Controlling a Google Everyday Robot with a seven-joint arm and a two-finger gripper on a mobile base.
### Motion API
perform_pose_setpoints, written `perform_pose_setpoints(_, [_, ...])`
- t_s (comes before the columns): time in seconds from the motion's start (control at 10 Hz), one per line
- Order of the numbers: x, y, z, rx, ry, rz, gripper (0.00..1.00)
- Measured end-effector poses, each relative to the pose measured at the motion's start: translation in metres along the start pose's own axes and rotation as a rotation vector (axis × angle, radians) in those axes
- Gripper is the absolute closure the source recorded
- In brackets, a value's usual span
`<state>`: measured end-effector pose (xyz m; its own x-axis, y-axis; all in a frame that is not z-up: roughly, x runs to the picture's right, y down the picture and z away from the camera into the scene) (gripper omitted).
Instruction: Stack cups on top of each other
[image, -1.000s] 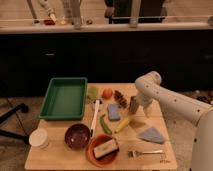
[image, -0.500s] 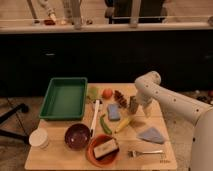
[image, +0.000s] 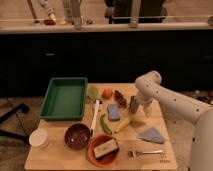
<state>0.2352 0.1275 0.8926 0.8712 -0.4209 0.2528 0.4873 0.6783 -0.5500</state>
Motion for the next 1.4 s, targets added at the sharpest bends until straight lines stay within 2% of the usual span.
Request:
perform_pose_setpoints(1.0, [-0.007, 0.004, -0.004, -0.007, 0.011, 0.008, 0.22])
perform_pose_setpoints(1.1, [-0.012, 0.002, -0.004, -0.005, 0.011, 0.008, 0.29])
perform_pose_setpoints(1.4, [-0.015, 0.002, -0.004, -0.002, 0.017, 0.009, 0.6])
